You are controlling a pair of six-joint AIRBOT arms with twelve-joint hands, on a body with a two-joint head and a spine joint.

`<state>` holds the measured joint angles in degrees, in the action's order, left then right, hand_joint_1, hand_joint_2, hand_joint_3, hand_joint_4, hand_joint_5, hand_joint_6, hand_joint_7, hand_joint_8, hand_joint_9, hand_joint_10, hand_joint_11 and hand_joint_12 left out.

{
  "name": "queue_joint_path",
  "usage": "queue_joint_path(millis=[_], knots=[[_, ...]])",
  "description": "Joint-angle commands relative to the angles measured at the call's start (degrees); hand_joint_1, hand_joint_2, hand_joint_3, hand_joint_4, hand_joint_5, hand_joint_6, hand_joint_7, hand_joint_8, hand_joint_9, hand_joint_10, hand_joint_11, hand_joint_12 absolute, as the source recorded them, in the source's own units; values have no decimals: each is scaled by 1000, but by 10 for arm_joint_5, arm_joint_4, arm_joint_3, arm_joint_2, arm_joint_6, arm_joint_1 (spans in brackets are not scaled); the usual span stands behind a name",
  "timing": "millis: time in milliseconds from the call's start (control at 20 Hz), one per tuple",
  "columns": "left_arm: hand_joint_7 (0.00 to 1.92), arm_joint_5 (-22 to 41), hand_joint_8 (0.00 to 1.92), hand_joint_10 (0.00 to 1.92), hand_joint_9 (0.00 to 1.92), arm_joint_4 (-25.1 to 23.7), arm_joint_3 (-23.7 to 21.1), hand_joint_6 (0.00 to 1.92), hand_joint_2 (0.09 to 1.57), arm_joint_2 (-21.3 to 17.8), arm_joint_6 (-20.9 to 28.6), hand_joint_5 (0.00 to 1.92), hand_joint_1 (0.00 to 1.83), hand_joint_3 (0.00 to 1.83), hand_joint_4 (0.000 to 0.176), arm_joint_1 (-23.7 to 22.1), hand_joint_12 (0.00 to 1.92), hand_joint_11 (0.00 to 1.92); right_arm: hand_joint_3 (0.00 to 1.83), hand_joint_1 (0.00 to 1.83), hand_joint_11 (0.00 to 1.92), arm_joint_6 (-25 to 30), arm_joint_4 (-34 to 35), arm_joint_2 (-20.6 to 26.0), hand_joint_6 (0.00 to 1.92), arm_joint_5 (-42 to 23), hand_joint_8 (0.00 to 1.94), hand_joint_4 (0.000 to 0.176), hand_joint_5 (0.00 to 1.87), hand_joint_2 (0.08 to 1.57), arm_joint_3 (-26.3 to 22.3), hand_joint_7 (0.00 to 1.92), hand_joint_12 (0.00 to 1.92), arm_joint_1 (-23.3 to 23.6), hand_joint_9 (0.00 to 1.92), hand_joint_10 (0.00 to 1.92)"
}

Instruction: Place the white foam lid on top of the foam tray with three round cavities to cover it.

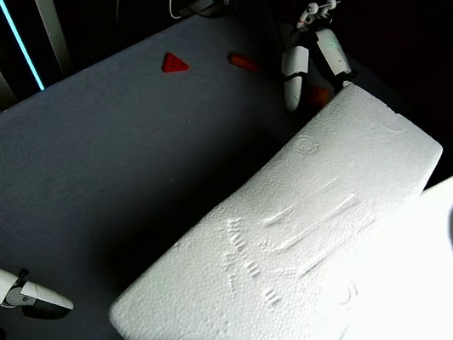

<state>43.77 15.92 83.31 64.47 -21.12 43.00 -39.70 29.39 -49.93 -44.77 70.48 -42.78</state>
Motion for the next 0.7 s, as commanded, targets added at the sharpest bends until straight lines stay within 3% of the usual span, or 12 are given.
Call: queue_joint_path(millis=[0, 350, 500, 550, 650], knots=[[29, 90, 8, 9, 47, 4, -4, 5, 1157, -8, 2, 167, 469, 0, 0, 2, 842, 0, 0, 497, 0, 2, 3, 14, 0, -85, 0, 0, 0, 1297, -3, 0, 0, -4, 0, 0], [79, 154, 12, 7, 55, -5, -61, 9, 1151, -51, 1, 213, 506, 0, 0, 51, 929, 0, 0, 493, 0, 15, -27, 47, 3, -137, 0, 0, 12, 1244, -57, 0, 0, -66, 0, 0], [74, 178, 0, 0, 0, -26, -87, 3, 1172, -69, 1, 196, 496, 1, 0, 64, 232, 0, 0, 477, 0, 17, -57, 63, 3, -155, 0, 0, 8, 1243, -87, 0, 0, -89, 0, 0], [73, 188, 0, 0, 0, -35, -98, 2, 1178, -76, 1, 186, 470, 1, 0, 68, 96, 0, 0, 469, 0, 19, -65, 67, 0, -166, 0, 0, 1, 1261, -98, 0, 0, -99, 0, 0], [77, 213, 0, 0, 2, -46, -121, 4, 1186, -91, 2, 168, 468, 0, 0, 80, 205, 0, 0, 480, 0, 35, -82, 74, 1, -199, 0, 0, 4, 1255, -118, 0, 0, -132, 0, 0]])
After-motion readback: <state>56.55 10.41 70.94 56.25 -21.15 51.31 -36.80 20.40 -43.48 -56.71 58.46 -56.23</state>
